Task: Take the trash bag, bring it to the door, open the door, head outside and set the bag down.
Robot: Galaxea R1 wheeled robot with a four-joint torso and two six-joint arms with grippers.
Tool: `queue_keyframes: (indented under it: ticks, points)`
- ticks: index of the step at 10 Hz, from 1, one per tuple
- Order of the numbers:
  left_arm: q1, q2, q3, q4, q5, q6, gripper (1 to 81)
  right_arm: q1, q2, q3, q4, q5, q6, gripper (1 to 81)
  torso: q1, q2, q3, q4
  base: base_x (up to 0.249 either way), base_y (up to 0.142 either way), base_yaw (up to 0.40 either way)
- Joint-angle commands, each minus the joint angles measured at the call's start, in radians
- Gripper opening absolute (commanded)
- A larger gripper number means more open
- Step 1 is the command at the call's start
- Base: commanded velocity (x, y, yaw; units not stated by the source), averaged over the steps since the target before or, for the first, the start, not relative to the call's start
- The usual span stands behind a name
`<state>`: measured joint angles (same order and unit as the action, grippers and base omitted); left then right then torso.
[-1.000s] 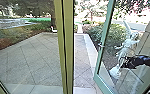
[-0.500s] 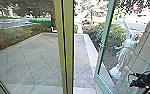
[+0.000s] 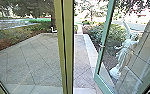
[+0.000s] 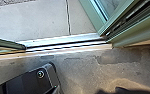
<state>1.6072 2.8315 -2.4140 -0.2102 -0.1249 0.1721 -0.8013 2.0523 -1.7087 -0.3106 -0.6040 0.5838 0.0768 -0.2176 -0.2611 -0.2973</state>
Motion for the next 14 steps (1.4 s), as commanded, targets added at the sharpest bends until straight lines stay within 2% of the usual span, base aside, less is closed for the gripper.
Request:
queue_keyframes:
  ticks: [1,2,5,7,8,9,10,11,12,13,14]
  points:
    - [-0.022,-0.004,0.012,0.009,0.067,0.007,1.0,-0.063,-0.038,0.063,0.056,0.047,-0.006,81.1,0.000,0.000,0.000,0.000,0.000,0.000,0.000]
    - [-0.022,-0.003,0.012,0.009,0.067,0.007,1.0,-0.120,-0.029,0.084,0.053,0.062,-0.012,81.1,0.000,0.000,0.000,0.000,0.000,0.000,0.000]
    - [-0.028,0.002,0.010,0.008,0.064,0.007,1.0,-0.271,0.002,0.129,0.067,0.128,-0.085,81.1,-0.001,-0.001,0.001,0.000,0.000,0.000,0.000]
    - [-0.033,0.002,0.009,0.009,0.067,0.007,1.0,-0.372,0.085,0.069,0.068,0.208,-0.091,81.1,-0.001,-0.001,0.001,0.000,0.000,0.000,0.000]
    - [-0.036,0.002,0.009,0.009,0.067,0.007,1.0,-0.419,0.108,0.049,0.082,0.266,-0.143,81.1,-0.001,-0.001,0.001,0.000,0.000,0.000,0.000]
    - [-0.039,0.000,0.009,0.009,0.070,0.007,1.0,-0.453,0.137,0.019,0.168,0.306,-0.229,81.1,-0.001,-0.001,0.002,0.000,0.000,0.000,0.000]
    - [-0.039,0.002,0.009,0.009,0.070,0.007,1.0,-0.471,0.175,-0.039,0.276,0.311,-0.364,81.1,-0.001,-0.001,0.002,0.000,0.000,0.000,0.000]
    - [-0.039,0.002,0.009,0.009,0.068,0.007,1.0,-0.485,0.215,-0.099,0.370,0.307,-0.467,81.1,-0.001,-0.001,0.002,0.000,0.000,0.000,0.000]
    - [-0.040,0.004,0.009,0.009,0.068,0.007,1.0,-0.516,0.268,-0.164,0.387,0.303,-0.526,81.1,-0.001,-0.001,0.002,0.000,0.000,0.000,0.000]
    - [-0.042,0.005,0.009,0.009,0.068,0.007,1.0,-0.543,0.332,-0.220,0.371,0.311,-0.565,81.1,-0.001,-0.001,0.002,0.000,0.000,0.000,0.000]
    - [-0.042,0.007,0.009,0.009,0.067,0.007,1.0,-0.554,0.405,-0.302,0.374,0.313,-0.578,81.1,-0.002,-0.002,0.002,0.000,0.000,0.000,0.000]
